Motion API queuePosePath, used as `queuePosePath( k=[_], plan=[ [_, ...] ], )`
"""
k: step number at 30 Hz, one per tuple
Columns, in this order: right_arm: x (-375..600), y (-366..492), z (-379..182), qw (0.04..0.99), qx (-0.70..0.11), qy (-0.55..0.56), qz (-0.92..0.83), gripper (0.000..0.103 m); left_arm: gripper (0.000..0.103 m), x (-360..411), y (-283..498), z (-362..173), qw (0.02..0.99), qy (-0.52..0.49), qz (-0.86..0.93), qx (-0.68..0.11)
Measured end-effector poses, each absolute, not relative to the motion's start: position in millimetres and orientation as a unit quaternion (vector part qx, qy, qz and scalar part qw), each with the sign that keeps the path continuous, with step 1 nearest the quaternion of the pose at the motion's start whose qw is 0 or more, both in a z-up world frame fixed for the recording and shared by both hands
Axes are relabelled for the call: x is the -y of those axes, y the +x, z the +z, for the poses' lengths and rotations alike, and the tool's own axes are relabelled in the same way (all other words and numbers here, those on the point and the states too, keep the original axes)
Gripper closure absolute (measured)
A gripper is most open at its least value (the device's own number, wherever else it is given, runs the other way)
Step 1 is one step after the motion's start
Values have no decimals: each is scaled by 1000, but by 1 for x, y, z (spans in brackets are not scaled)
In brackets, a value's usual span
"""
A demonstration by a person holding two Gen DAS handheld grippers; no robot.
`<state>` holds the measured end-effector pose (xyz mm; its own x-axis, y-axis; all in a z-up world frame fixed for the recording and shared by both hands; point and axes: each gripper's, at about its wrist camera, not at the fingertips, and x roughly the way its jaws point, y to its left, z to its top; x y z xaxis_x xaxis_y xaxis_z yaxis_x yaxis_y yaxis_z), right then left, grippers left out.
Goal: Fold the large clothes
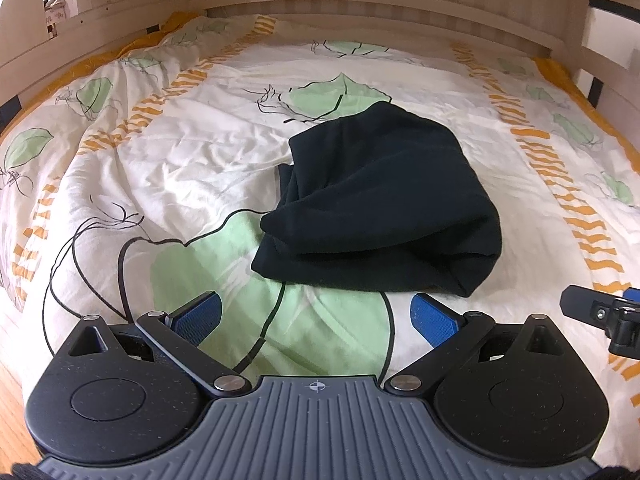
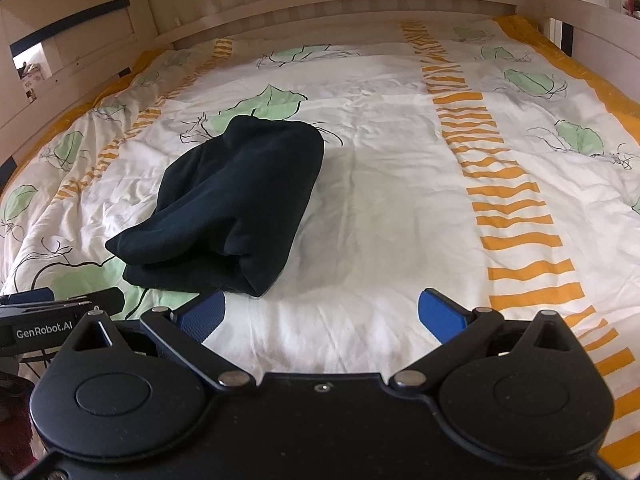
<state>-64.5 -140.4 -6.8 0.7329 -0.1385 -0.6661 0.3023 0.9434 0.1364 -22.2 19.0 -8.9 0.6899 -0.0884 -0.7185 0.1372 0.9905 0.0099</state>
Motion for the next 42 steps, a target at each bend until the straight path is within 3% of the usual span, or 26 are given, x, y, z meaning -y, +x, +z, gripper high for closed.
queuePosePath(
  k=[42],
  plan=[
    [138,-41,-22,909,-384,123,-110,1,1,-25,-8,-13,915,40,-61,-396]
  ],
)
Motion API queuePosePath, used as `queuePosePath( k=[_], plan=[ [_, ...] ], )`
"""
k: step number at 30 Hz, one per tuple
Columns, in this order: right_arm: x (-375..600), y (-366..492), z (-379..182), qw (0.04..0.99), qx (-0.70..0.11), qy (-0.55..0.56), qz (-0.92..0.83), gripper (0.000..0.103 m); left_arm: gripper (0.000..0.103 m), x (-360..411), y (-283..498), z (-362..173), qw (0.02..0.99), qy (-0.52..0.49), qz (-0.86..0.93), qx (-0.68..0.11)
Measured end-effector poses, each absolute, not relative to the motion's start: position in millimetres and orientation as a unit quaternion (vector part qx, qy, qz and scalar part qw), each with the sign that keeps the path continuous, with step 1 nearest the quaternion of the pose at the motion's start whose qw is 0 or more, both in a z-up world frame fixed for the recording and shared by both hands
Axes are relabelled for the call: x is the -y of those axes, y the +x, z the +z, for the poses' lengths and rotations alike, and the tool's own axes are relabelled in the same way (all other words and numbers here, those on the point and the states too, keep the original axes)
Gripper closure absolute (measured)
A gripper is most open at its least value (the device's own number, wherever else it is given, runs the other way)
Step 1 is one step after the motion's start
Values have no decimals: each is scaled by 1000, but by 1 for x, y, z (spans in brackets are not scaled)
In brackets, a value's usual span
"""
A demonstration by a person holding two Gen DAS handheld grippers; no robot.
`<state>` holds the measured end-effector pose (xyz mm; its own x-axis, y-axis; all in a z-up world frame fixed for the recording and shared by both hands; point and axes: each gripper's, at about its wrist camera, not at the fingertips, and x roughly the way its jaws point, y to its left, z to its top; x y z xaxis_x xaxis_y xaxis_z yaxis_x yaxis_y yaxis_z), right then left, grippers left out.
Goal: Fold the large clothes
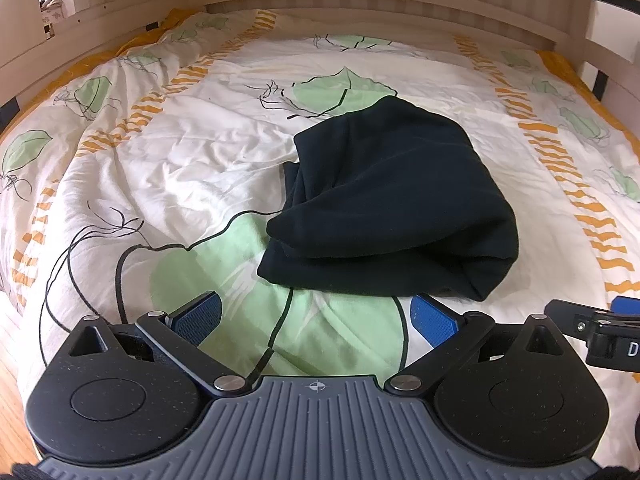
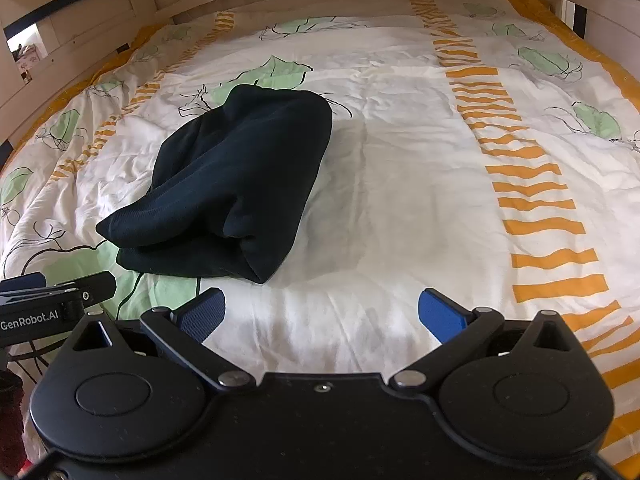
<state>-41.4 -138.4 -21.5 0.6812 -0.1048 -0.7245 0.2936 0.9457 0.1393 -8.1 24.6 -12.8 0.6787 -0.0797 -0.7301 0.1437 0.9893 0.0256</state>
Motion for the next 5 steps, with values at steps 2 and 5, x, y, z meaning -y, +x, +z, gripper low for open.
queuePosePath(
  k=[2,5],
  plan=[
    [139,-40,-22,908,-385,124,-109,1,1,-25,-7,-14,914,39,-59,-398],
    [139,-37,-23,907,-387,125,-109,1,1,-24,-3,-16,912,39,-61,-403]
  ],
)
